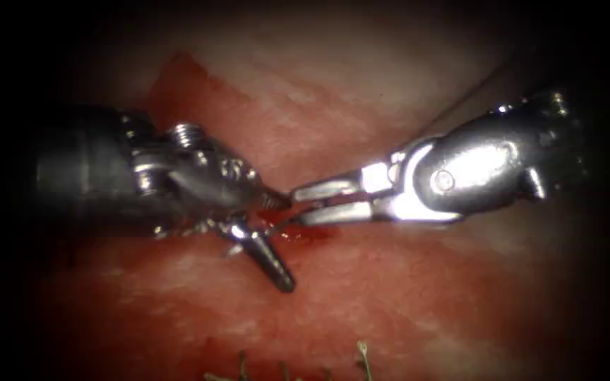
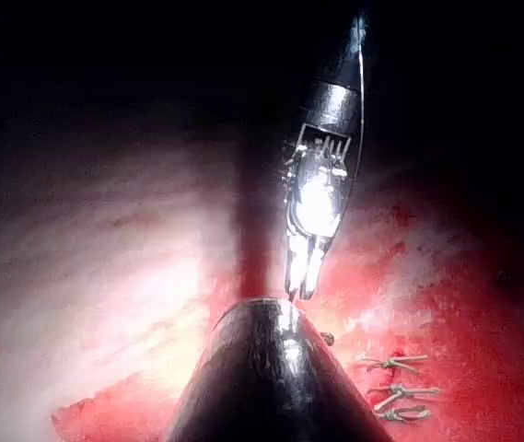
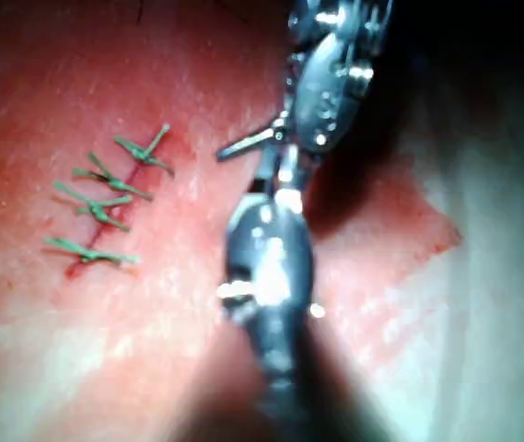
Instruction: Wound Closure
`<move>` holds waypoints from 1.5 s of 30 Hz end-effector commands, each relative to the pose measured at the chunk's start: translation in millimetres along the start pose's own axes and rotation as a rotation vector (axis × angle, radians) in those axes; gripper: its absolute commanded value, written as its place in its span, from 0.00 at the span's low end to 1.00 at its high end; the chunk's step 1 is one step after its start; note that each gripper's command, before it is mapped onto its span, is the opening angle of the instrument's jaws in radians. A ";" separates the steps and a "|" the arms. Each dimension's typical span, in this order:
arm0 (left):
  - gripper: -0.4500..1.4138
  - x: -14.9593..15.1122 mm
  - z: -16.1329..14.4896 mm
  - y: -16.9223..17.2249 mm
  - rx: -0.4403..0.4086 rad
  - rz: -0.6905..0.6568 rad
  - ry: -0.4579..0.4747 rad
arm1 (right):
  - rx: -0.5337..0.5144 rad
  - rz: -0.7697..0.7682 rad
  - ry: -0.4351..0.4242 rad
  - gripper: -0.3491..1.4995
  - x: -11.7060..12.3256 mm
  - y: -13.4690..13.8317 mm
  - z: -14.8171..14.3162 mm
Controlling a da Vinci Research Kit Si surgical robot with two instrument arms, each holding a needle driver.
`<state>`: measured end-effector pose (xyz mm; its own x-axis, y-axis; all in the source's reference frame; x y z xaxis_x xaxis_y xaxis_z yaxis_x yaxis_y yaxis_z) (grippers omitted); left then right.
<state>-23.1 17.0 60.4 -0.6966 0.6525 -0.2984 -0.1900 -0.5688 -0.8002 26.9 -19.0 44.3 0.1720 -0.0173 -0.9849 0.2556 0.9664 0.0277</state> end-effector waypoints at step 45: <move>0.00 0.2 1.2 -1.9 -0.027 -0.073 0.548 | -0.515 0.358 -0.014 0.57 -0.1 -1.2 -0.7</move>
<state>-23.1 18.1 61.9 -0.2082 0.8619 -0.4623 -0.2069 -0.5008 -0.8405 25.4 -19.1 43.8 0.1730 0.3281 -0.9287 -0.3196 0.9106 0.2622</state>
